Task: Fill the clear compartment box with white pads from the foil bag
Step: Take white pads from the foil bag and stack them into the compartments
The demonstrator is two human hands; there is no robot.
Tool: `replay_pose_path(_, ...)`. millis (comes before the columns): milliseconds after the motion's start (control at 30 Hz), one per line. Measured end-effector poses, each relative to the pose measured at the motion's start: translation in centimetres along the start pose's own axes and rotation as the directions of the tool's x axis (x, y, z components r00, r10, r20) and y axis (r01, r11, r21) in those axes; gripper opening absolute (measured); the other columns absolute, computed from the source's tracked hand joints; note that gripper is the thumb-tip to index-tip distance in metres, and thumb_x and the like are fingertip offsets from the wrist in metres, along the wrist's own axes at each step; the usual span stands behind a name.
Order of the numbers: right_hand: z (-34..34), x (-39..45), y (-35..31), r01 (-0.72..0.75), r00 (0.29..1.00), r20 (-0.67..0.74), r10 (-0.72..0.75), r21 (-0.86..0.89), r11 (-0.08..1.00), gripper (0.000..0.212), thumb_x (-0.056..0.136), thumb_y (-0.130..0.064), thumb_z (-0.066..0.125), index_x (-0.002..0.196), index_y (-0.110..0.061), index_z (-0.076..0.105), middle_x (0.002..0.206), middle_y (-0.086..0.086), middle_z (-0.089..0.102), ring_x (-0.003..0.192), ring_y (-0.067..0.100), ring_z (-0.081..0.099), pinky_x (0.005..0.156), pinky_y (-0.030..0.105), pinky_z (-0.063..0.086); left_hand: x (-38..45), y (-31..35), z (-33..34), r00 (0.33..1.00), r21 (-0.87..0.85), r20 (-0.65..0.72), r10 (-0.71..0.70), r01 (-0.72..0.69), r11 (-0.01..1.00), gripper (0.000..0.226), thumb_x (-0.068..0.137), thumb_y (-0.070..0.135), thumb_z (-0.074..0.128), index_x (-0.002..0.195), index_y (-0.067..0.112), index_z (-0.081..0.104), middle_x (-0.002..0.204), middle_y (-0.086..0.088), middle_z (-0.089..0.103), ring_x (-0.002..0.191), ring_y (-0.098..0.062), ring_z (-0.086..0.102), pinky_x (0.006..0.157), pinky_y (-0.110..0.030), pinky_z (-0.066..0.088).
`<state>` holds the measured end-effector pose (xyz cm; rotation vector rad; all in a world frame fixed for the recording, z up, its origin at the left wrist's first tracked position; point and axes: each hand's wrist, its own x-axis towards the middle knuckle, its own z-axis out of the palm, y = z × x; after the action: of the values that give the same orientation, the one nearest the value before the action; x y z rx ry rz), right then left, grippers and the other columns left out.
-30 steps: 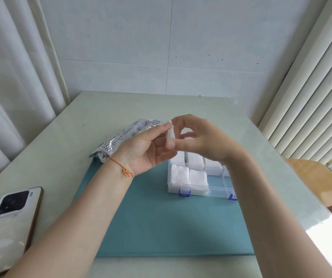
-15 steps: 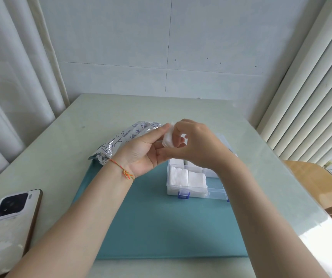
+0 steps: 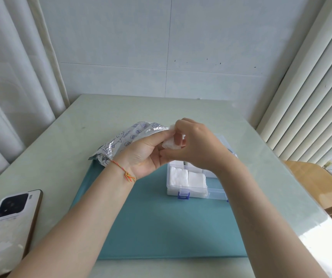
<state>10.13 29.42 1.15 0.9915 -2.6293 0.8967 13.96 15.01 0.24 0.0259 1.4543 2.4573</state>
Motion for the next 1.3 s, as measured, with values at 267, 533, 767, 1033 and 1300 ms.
replay_pose_path(267,-1.1,-0.3,0.6,-0.039,0.998,0.054,0.042,-0.059,0.998,0.043,0.070,-0.048,0.079,0.084,-0.019,0.050,0.086,-0.007,0.053,0.073,0.004,0.048,0.061,0.018,0.034,0.6,-0.8,-0.6,0.950,0.456,-0.249,0.187,-0.055,0.888,0.011,0.081,0.021,0.075,0.082,0.014,0.066,0.068,0.003,0.061,0.060,-0.012,0.058,0.058,-0.024,0.052)
replay_pose_path(533,-4.1,-2.4,3.1,-0.286,0.958,0.130,0.256,0.346,0.894,0.013,0.091,-0.014,0.064,0.104,-0.013,0.063,0.084,0.005,0.071,0.070,0.013,0.064,0.071,0.032,0.056,0.9,-2.2,0.3,0.906,0.665,-0.112,0.409,-0.238,0.708,0.002,0.086,0.014,0.072,0.084,0.015,0.072,0.070,0.003,0.068,0.060,-0.012,0.058,0.053,-0.022,0.047)
replay_pose_path(767,-5.1,-5.0,5.1,-0.301,0.952,0.089,0.291,0.413,0.859,0.005,0.090,-0.011,0.066,0.094,-0.007,0.068,0.078,0.009,0.071,0.066,0.016,0.064,0.070,0.035,0.056,2.1,-4.4,3.7,0.921,0.727,-0.074,0.382,-0.212,0.653,0.013,0.082,0.018,0.076,0.087,0.007,0.070,0.073,0.000,0.070,0.055,-0.007,0.059,0.049,-0.017,0.044)
replay_pose_path(1033,-5.6,-6.0,6.6,-0.348,0.935,0.075,0.348,0.394,0.851,0.007,0.089,-0.011,0.064,0.095,-0.009,0.069,0.076,0.015,0.072,0.067,0.027,0.066,0.077,0.049,0.057,2.6,-5.0,5.4,0.935,0.815,-0.043,0.353,-0.171,0.553,0.013,0.094,0.014,0.062,0.088,0.008,0.072,0.079,-0.006,0.074,0.064,-0.016,0.070,0.055,-0.025,0.052)
replay_pose_path(1300,-5.8,-7.3,8.0,-0.449,0.888,0.206,0.411,0.201,0.870,0.008,0.093,-0.016,0.061,0.094,-0.014,0.068,0.071,0.006,0.070,0.059,0.015,0.061,0.074,0.038,0.054,2.6,-5.5,3.9,0.961,0.994,0.085,0.263,-0.098,0.038,0.014,0.086,0.016,0.064,0.085,0.022,0.076,0.081,0.010,0.072,0.075,-0.009,0.064,0.072,-0.022,0.048)
